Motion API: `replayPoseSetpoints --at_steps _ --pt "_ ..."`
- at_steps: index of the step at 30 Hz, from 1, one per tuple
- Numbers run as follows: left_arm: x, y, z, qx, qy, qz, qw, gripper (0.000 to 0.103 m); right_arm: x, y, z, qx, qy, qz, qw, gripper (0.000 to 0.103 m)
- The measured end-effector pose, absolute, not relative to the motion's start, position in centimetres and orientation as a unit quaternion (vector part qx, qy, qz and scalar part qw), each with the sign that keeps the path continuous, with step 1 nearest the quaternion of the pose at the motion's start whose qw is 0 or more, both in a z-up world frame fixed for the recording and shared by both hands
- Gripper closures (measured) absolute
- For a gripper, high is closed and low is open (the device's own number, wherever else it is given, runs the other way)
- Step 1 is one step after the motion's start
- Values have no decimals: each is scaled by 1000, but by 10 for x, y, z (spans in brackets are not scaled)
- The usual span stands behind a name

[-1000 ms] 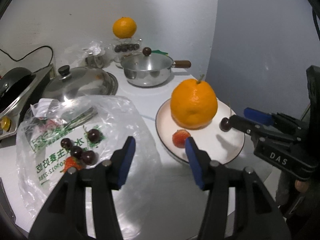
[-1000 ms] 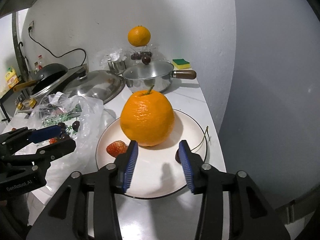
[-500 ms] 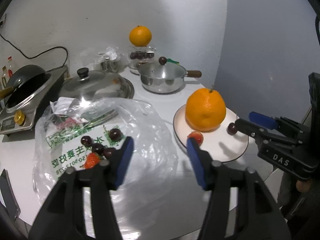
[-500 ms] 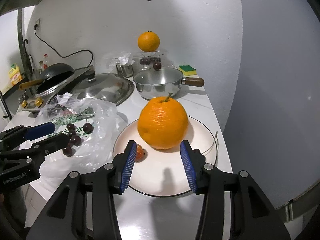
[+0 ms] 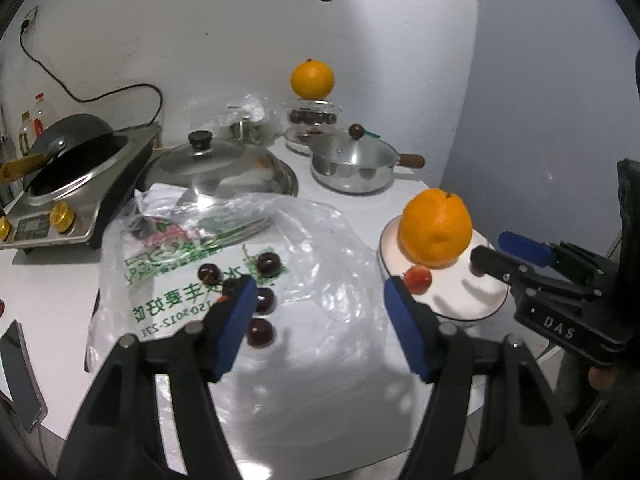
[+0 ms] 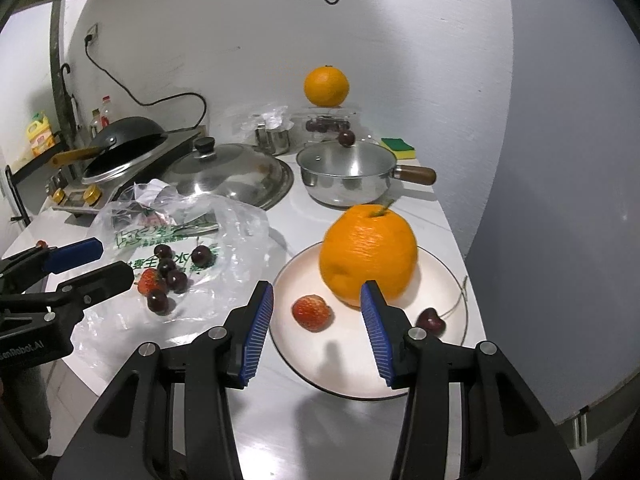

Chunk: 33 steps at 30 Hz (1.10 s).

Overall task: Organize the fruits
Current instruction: 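Move both open grippers back over the plastic bag of fruit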

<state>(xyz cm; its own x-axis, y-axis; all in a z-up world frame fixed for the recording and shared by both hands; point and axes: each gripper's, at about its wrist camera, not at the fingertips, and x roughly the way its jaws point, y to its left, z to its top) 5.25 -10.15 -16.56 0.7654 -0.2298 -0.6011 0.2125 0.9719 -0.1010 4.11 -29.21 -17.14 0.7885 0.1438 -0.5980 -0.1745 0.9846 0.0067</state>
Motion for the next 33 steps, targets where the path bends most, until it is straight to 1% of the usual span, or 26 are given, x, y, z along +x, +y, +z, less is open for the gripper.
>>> replayPoseSetpoints --at_steps 19,33 --pt "51 -43 -174 -51 322 -91 941 35 49 -233 -173 -56 324 106 938 55" --pt "53 8 -196 -74 345 -61 934 35 65 -181 -191 -72 346 143 924 55"
